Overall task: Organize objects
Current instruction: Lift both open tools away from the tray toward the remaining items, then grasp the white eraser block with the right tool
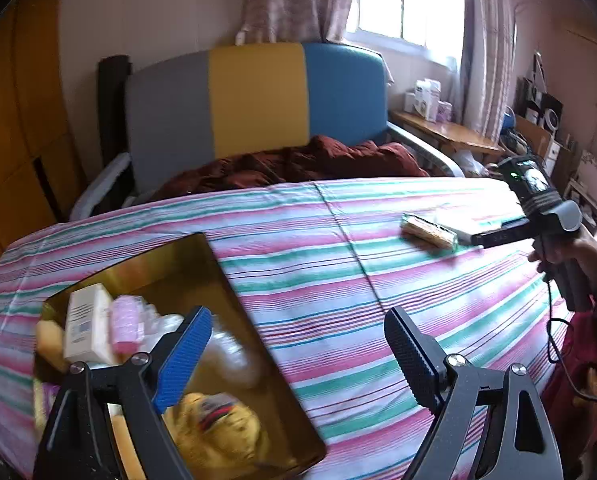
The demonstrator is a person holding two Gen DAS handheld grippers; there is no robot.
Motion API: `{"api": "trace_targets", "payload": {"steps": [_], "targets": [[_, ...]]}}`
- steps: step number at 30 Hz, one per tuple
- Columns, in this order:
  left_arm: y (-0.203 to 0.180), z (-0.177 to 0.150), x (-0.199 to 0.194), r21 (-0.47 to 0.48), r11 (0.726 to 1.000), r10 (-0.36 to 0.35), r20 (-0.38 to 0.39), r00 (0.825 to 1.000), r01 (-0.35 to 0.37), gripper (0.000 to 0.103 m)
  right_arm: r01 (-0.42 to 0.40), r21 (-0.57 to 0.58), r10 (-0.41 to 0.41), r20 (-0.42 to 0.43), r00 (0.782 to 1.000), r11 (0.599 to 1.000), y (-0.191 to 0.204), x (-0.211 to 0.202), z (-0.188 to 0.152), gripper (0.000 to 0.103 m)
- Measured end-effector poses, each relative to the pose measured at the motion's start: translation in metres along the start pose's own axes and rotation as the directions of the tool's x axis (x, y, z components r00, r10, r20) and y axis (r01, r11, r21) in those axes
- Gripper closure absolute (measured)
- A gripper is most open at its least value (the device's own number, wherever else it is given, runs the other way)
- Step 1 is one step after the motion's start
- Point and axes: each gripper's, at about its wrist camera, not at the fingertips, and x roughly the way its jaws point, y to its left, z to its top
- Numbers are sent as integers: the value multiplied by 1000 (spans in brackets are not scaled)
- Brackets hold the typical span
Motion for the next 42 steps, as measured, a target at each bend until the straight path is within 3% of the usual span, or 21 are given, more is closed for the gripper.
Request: {"api": "trace_targets", "payload": {"steps": [7,9,14,17,18,19,23,29,36,42], "targets": [[-28,16,37,30,999,-40,-73,997,43,15,-39,-219,31,-40,999,975,9,38,23,20],[-33,19,47,27,998,-50,-92,994,53,15,-37,-280,24,-49,998,959,10,48,30,15],[-44,26,68,24,998,-59,-127,990,62,15,-120,-309,99,-85,991,943,2,59,47,14],[-49,33,77,25,997,-67,-143,987,71,15,-193,-266,167,-117,979,944,-6,64,51,21],[-52,36,79,22,997,-72,-146,987,76,15,-235,-241,209,-128,970,942,-9,65,50,28],[-55,39,82,19,996,-80,-150,985,84,15,-269,-217,245,-131,961,938,-12,63,48,41],[-65,51,95,-17,993,-122,-181,976,121,15,-276,-160,257,-131,958,948,-17,55,33,42],[-87,68,133,-82,982,-185,-254,949,169,15,-201,29,203,-90,975,979,-36,46,7,42],[-122,93,185,-161,968,-236,-319,918,193,15,-164,99,170,-58,984,982,-53,41,4,42],[-148,110,241,-231,961,-238,-393,888,154,17,-134,121,143,-67,987,984,-64,51,16,42]]}}
